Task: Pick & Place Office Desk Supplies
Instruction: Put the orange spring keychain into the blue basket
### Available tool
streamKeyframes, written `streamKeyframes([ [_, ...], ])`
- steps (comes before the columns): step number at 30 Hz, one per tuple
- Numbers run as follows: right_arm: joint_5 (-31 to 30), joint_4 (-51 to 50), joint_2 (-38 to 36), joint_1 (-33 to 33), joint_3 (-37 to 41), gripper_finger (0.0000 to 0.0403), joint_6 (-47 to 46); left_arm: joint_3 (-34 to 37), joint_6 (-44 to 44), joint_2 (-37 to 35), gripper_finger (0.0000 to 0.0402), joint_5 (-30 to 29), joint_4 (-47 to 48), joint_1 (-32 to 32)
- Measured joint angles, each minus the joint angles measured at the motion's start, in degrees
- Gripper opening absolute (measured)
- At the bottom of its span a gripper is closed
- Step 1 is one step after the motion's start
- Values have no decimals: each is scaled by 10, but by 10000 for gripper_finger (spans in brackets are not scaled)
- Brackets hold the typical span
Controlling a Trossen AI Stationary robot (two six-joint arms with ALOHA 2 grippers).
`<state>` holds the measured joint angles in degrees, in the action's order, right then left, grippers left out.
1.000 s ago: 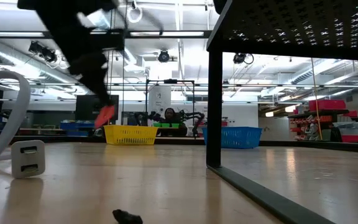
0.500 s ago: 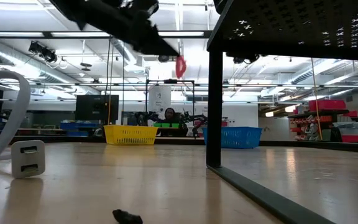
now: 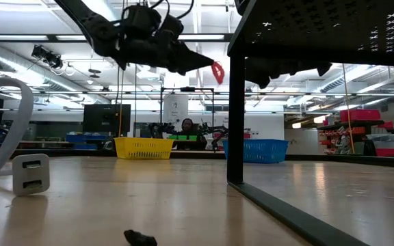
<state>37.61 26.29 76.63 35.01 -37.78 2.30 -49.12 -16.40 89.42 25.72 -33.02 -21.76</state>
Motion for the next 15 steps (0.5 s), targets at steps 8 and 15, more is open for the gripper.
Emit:
streamKeyframes([
  [8, 32, 6, 3, -3, 0, 250, -25, -81, -20, 73, 1, 73, -15, -1],
  [15, 45, -1, 3, -3, 0, 249, -27, -150, -20, 132, 1, 113, -9, -1],
])
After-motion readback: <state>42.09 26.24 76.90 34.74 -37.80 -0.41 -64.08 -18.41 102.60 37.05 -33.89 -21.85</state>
